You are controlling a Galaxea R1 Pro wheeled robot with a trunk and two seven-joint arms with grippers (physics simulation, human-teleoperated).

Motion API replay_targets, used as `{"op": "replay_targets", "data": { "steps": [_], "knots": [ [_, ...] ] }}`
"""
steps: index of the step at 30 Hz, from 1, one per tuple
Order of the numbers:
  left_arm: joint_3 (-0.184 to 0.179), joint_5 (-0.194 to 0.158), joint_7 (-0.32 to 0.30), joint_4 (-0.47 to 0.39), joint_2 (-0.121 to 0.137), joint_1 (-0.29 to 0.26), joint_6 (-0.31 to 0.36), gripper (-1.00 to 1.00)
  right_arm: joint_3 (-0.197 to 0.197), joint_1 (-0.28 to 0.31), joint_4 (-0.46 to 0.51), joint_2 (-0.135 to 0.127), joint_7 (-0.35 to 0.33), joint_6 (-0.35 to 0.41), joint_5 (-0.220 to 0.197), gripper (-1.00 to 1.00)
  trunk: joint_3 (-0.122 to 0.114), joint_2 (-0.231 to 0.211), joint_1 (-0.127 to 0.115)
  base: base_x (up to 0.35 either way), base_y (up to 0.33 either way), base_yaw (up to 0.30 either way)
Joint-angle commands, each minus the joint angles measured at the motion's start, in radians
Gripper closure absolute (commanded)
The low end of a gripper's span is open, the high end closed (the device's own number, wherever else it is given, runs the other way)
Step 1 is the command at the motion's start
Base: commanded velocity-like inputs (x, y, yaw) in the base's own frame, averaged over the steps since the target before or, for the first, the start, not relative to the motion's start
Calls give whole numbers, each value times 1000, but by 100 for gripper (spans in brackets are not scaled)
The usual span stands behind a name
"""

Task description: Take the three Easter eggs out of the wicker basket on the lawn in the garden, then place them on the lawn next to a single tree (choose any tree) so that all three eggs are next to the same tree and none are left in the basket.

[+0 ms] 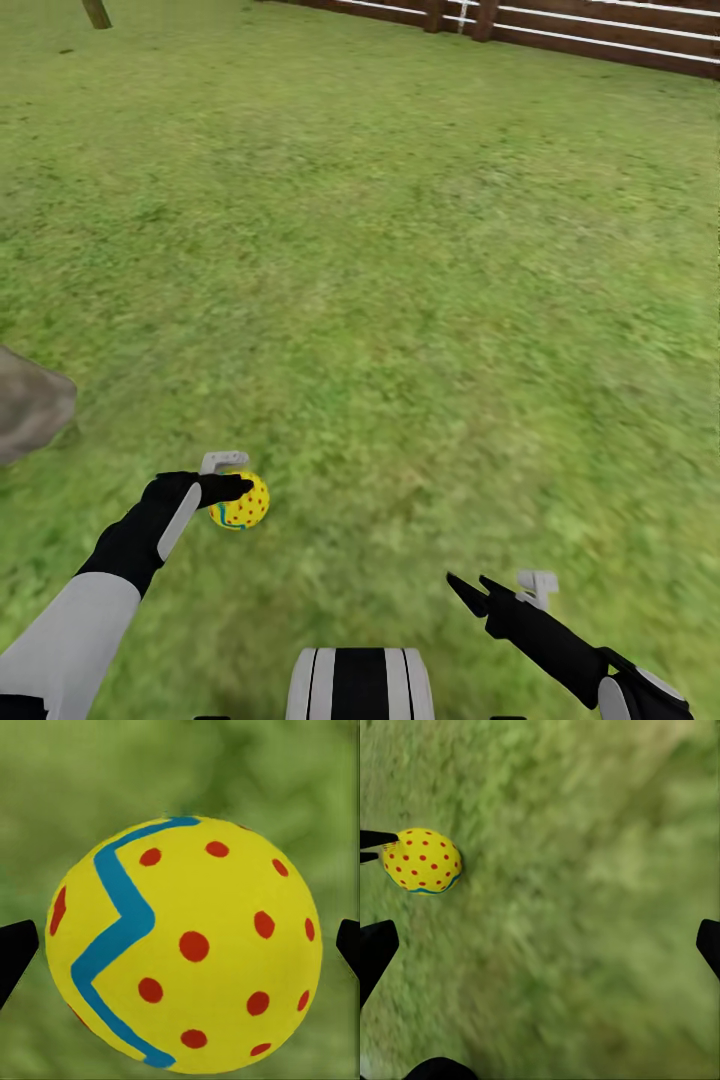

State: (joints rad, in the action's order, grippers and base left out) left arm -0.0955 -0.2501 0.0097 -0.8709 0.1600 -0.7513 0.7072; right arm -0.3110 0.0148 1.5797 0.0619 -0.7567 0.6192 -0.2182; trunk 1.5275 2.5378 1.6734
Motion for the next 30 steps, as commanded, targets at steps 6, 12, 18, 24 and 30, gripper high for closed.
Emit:
{"op": "replay_targets", "data": {
  "steps": [6, 12, 18, 24, 30],
  "knots": [
    [-3, -3, 2, 0, 1, 0, 11, -100, -3, 0, -1, 1, -3, 8, -6, -100, -23, -1, -3, 0, 0, 0],
    [-2, -5, 2, 0, 2, -1, 70, -100, -3, 1, -3, 1, -3, 12, -6, -100, -46, -3, -5, 0, 0, 0],
    [3, -6, 2, -1, 2, -1, 101, -100, -3, 1, -4, 1, -3, 11, -5, -100, -69, -4, -8, 0, 0, 0],
    [3, -5, 2, -1, 2, -1, 109, -100, -3, 1, -5, 1, -3, 12, -4, -100, -92, -5, -11, -127, 0, 0],
    [5, -5, 2, -9, 1, -1, 124, -100, -3, 1, -7, 1, -3, 11, -3, -100, -116, -7, -14, -318, 0, 0]
  ]
}}
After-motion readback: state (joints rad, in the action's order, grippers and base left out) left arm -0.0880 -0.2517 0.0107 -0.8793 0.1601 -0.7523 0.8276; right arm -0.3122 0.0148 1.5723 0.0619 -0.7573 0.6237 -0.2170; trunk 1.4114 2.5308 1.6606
